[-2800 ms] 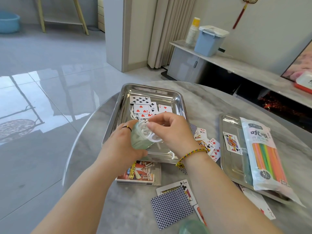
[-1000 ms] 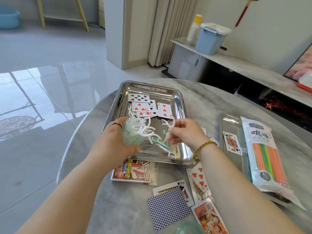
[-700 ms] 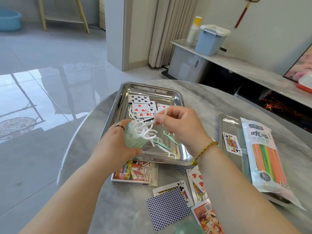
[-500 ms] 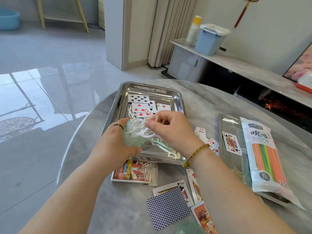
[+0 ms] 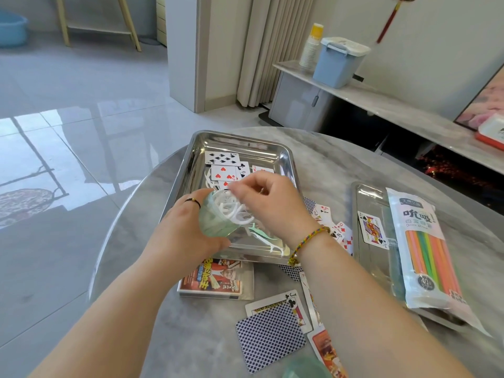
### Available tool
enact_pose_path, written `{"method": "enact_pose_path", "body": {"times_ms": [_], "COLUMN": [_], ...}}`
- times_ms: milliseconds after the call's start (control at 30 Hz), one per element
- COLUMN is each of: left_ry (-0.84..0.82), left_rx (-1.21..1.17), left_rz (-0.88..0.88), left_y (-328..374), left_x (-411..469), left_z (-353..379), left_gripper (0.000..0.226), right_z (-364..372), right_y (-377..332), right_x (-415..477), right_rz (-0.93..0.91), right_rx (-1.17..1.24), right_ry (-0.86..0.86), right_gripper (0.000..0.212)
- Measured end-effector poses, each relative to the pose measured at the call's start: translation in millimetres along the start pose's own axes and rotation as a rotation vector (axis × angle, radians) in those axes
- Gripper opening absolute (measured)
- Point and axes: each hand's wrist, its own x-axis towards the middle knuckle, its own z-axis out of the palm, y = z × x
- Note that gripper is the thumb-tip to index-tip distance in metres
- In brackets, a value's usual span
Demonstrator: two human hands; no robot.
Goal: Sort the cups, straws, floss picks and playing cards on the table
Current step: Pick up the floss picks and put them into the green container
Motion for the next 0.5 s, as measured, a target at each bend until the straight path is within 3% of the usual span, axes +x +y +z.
{"method": "enact_pose_path", "body": {"times_ms": [100,233,500], "left_ry": [0.015,0.013,0.004], "left_rx": [0.002,0.007,-0.007], "left_rz": [-0.028,-0.038,-0.058], "left_y": [-2.1,-2.2,-2.8], "left_x": [0.6,1.4,2.5], "left_z": [-2.8,-3.6,-3.6], "left_gripper": [0.077,0.077,0.08], "right_z": [-10.5,-11.2,-0.6], "right_y": [24.8,65.4,82.4], "right_x": [10.2,15.4,30.2], "right_rz": [0.045,0.283,0.364], "right_rx": [-0.08,-0.566,-0.764], "right_ry": [0.146,-0.152,-0.264], "right_gripper": [0.019,0.016,0.019]}}
